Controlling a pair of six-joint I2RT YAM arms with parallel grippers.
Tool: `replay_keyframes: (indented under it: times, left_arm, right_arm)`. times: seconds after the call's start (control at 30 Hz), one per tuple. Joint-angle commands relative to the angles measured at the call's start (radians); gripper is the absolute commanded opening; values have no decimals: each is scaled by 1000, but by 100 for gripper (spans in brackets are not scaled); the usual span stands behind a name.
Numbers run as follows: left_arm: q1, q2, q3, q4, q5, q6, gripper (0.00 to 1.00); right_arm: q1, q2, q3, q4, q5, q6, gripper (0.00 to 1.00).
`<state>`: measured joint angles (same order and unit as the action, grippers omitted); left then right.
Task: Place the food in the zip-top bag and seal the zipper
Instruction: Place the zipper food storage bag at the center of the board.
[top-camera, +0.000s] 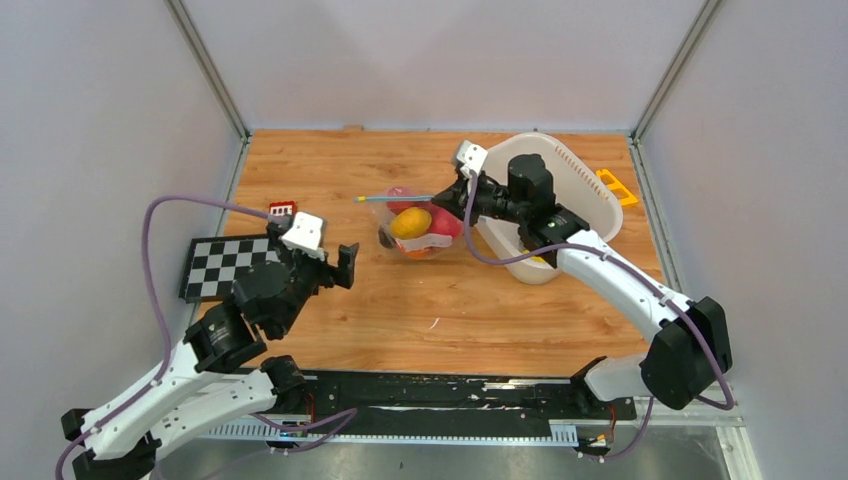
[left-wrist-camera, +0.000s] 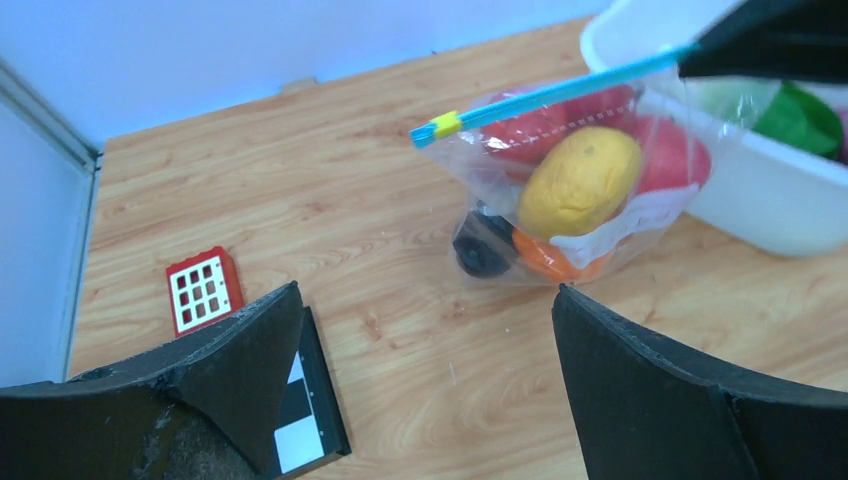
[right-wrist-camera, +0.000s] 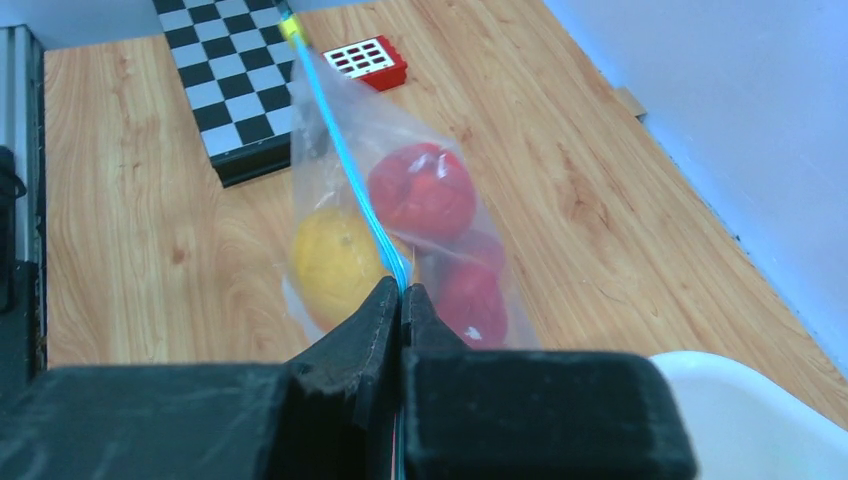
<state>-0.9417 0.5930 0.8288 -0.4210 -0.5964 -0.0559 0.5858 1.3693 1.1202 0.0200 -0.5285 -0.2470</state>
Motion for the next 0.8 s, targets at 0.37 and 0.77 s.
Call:
replay_keyframes:
  times: [0.37,0.77]
  left_arm:
    - [1,-90,-31,50,-155,-102,100]
    - [1,0,-20,22,-90,-113,100]
  right_arm:
    - [176,-72,-218,-292,-256,-179,8]
    - [178,-287,-244,-221,-275,-53,51]
